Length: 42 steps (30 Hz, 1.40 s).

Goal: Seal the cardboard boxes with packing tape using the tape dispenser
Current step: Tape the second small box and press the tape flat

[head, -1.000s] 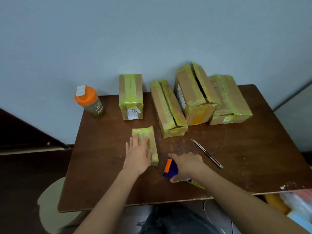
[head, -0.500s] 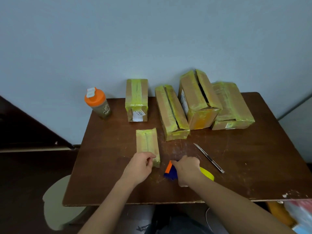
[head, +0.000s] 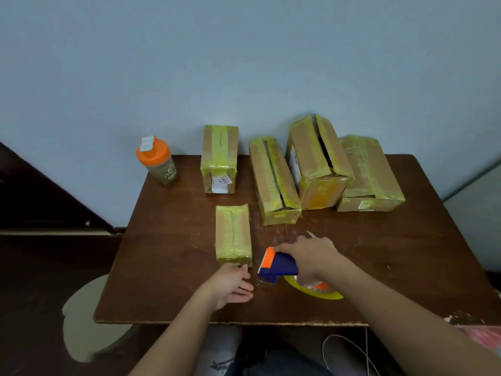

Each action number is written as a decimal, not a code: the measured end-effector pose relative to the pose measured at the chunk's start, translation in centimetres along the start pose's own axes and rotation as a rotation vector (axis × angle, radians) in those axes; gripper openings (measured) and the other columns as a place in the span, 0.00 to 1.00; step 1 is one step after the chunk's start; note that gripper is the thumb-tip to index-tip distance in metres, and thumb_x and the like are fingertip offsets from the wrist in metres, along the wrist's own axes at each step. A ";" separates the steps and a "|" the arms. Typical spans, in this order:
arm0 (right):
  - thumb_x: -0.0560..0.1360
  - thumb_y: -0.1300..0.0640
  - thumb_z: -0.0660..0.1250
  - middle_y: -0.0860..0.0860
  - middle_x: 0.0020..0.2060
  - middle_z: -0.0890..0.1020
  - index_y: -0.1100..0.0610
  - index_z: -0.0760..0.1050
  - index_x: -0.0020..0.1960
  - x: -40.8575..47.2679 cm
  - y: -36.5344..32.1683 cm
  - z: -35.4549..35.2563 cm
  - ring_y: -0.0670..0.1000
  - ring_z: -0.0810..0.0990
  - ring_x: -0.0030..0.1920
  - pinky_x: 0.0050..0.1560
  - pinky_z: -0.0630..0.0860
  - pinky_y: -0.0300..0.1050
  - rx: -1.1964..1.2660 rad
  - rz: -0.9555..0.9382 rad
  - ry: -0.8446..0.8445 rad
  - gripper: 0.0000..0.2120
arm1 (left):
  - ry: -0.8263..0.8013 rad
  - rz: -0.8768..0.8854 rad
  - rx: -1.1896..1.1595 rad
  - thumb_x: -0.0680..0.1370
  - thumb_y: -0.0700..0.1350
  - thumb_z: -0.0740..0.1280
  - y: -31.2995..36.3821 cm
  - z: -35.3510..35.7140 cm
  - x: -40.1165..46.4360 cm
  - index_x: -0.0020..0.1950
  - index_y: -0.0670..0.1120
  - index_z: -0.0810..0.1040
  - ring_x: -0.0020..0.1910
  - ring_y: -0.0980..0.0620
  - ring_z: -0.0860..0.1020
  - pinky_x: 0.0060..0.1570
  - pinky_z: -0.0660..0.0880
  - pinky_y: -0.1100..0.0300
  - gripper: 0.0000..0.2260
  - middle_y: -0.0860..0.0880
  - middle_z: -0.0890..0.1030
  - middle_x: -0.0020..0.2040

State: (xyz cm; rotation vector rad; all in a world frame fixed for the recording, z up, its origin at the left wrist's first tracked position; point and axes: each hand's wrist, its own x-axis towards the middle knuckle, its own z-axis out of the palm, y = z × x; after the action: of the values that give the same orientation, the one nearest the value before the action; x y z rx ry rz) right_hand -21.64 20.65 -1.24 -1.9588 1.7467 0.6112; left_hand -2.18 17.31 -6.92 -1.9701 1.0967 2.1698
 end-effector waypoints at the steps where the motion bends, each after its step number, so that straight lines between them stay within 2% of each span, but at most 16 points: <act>1: 0.73 0.52 0.68 0.53 0.61 0.71 0.38 0.51 0.77 -0.5 0.6 -0.3 0.55 0.74 0.57 0.48 0.68 0.48 0.031 -0.035 0.013 0.39 | -0.040 -0.029 -0.107 0.84 0.48 0.56 0.1 0.6 0.2 0.63 0.35 0.73 0.53 0.41 0.81 0.51 0.80 0.51 0.18 0.36 0.80 0.55; 4: 0.73 0.53 0.69 0.49 0.58 0.70 0.34 0.49 0.76 -1.1 2.1 -0.3 0.51 0.71 0.51 0.44 0.69 0.44 0.120 -0.120 0.047 0.41 | -0.139 -0.061 -0.424 0.84 0.48 0.54 0.5 2.0 0.5 0.59 0.36 0.75 0.55 0.38 0.79 0.54 0.77 0.45 0.18 0.34 0.80 0.55; 7: 0.72 0.54 0.69 0.46 0.52 0.67 0.33 0.48 0.75 -1.5 2.7 0.7 0.48 0.69 0.46 0.41 0.70 0.42 0.163 -0.165 0.065 0.42 | -0.144 -0.027 -0.636 0.83 0.43 0.58 1.2 2.6 0.2 0.57 0.37 0.75 0.52 0.40 0.80 0.52 0.78 0.45 0.11 0.36 0.81 0.52; 11: 0.71 0.54 0.71 0.44 0.52 0.65 0.34 0.47 0.76 -1.8 3.6 1.6 0.47 0.69 0.48 0.42 0.73 0.42 0.161 -0.192 0.097 0.45 | -0.134 0.010 -0.545 0.81 0.39 0.61 1.4 2.5 0.1 0.58 0.38 0.75 0.48 0.43 0.82 0.44 0.80 0.49 0.08 0.38 0.82 0.49; 14: 0.71 0.53 0.72 0.43 0.52 0.65 0.34 0.47 0.76 -1.9 4.2 2.1 0.46 0.69 0.47 0.41 0.71 0.40 0.175 -0.206 0.114 0.45 | -0.161 0.044 -0.501 0.81 0.36 0.61 1.3 2.2 -0.2 0.58 0.37 0.76 0.49 0.45 0.82 0.41 0.81 0.53 0.08 0.39 0.84 0.48; 16: 0.71 0.53 0.72 0.43 0.52 0.65 0.33 0.46 0.76 -1.8 4.3 2.2 0.46 0.69 0.48 0.42 0.71 0.40 0.189 -0.217 0.128 0.46 | -0.166 0.075 -0.479 0.80 0.34 0.61 1.3 2.3 -0.5 0.60 0.37 0.76 0.51 0.45 0.81 0.40 0.82 0.55 0.09 0.38 0.83 0.50; 20: 0.71 0.53 0.73 0.45 0.55 0.68 0.34 0.46 0.76 -1.6 4.3 2.5 0.46 0.70 0.48 0.42 0.71 0.39 0.205 -0.257 0.162 0.46 | -0.019 0.131 -0.396 0.79 0.32 0.63 1.6 2.3 -0.9 0.58 0.38 0.76 0.52 0.46 0.82 0.39 0.81 0.55 0.09 0.39 0.82 0.53; 24: 0.72 0.54 0.72 0.46 0.60 0.68 0.36 0.46 0.77 -1.2 3.9 2.6 0.46 0.70 0.52 0.43 0.69 0.36 0.280 -0.321 0.202 0.46 | 0.248 0.272 -0.143 0.78 0.30 0.63 3.1 1.4 -1.7 0.52 0.38 0.79 0.47 0.48 0.82 0.36 0.80 0.58 0.08 0.42 0.82 0.49; 27: 0.73 0.56 0.72 0.46 0.62 0.67 0.38 0.45 0.78 -1.1 3.4 2.3 0.44 0.67 0.52 0.43 0.64 0.31 0.384 -0.355 0.249 0.46 | 0.389 0.354 -0.047 0.77 0.30 0.65 4.8 0.2 -2.0 0.45 0.39 0.81 0.45 0.46 0.82 0.43 0.82 0.50 0.08 0.41 0.82 0.45; 29: 0.73 0.57 0.72 0.46 0.63 0.67 0.39 0.45 0.78 -1.0 3.1 1.8 0.44 0.67 0.52 0.45 0.66 0.31 0.397 -0.377 0.282 0.46 | 0.427 0.389 0.007 0.76 0.31 0.67 5.4 -0.6 -2.2 0.42 0.40 0.82 0.43 0.45 0.82 0.46 0.82 0.49 0.07 0.40 0.83 0.44; 34: 0.73 0.55 0.73 0.48 0.63 0.66 0.35 0.44 0.77 -0.7 2.7 0.7 0.49 0.70 0.57 0.55 0.74 0.43 0.409 -0.401 0.281 0.47 | 0.488 0.392 0.007 0.76 0.30 0.67 5.9 -2.5 -2.7 0.44 0.37 0.81 0.35 0.47 0.81 0.35 0.80 0.57 0.05 0.38 0.82 0.43; 38: 0.74 0.50 0.72 0.46 0.62 0.67 0.34 0.44 0.76 -0.8 4.0 1.3 0.48 0.71 0.54 0.51 0.76 0.45 0.240 -0.359 0.271 0.45 | 0.579 0.402 -0.075 0.76 0.29 0.66 5.5 -6.0 -3.6 0.46 0.33 0.78 0.33 0.47 0.79 0.30 0.80 0.61 0.02 0.38 0.80 0.40; 42: 0.73 0.50 0.72 0.46 0.62 0.68 0.34 0.43 0.76 -0.7 4.2 1.5 0.48 0.71 0.53 0.47 0.74 0.43 0.135 -0.336 0.245 0.45 | 0.579 0.385 -0.082 0.77 0.31 0.66 3.6 -6.9 -3.0 0.48 0.34 0.79 0.37 0.48 0.80 0.33 0.81 0.62 0.03 0.39 0.80 0.42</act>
State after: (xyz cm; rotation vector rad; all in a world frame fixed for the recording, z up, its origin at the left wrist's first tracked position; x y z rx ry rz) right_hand -25.92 21.63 -2.20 -2.2338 1.4926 0.1400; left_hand 2.79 12.49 -2.33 -2.7199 1.5882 1.8376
